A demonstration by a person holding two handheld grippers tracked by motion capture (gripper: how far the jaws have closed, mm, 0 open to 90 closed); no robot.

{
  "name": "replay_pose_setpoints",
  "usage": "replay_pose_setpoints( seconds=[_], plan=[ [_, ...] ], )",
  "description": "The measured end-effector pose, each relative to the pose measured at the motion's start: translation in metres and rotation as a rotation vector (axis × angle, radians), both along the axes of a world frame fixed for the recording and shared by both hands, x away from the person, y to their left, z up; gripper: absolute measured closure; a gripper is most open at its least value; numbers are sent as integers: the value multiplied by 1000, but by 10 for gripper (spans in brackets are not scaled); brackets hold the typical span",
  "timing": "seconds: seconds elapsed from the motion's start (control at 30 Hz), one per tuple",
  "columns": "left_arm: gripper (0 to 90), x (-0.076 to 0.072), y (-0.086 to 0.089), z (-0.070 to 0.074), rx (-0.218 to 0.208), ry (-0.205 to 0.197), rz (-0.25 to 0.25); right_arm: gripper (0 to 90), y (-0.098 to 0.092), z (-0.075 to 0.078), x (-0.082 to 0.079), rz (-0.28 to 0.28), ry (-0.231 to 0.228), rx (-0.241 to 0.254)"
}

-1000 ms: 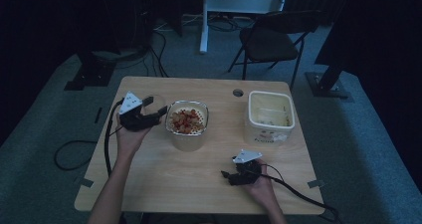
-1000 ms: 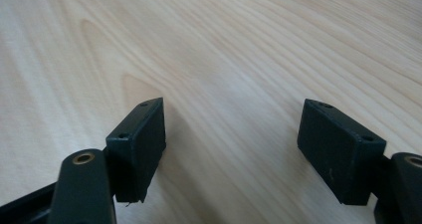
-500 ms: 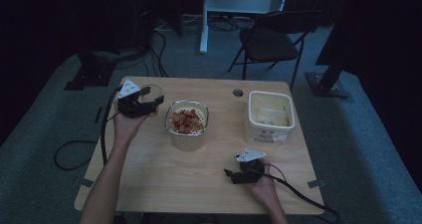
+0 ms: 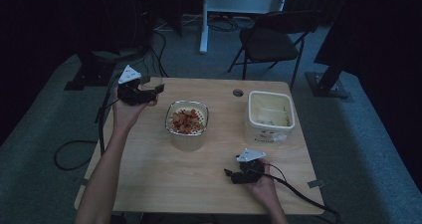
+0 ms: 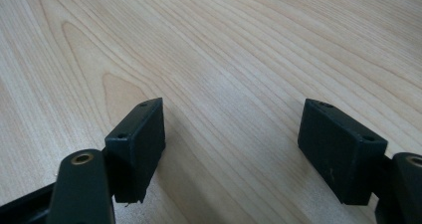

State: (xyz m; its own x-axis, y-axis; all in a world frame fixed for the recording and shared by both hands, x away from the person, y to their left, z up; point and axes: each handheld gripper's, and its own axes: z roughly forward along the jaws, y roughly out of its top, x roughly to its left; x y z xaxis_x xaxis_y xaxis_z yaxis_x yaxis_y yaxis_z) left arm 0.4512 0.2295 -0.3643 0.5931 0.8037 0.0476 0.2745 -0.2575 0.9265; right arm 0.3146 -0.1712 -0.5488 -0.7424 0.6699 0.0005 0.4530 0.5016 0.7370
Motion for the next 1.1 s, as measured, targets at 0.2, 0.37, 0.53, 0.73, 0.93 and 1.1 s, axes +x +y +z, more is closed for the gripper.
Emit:
replay_pose_setpoints(
  seconds=[0.2,0.37,0.53,0.73,0.93,1.1],
  plan=[
    [327,-3,-12,0,71,-22,-13,262,0,0,0,1,-2,-1],
    [327,-3,-20,-1,125,-15,-26,262,0,0,0,1,0,0],
    [327,-6,-32,0,231,-29,-49,262,0,0,0,-1,1,1],
    [327,-8,-45,3,335,-56,-67,262,1,0,0,-1,1,2],
    [327,-12,-52,6,442,-97,-73,262,1,0,1,-1,0,1],
    [326,-17,-57,5,529,-145,-62,262,1,0,1,-1,1,1]
  ],
)
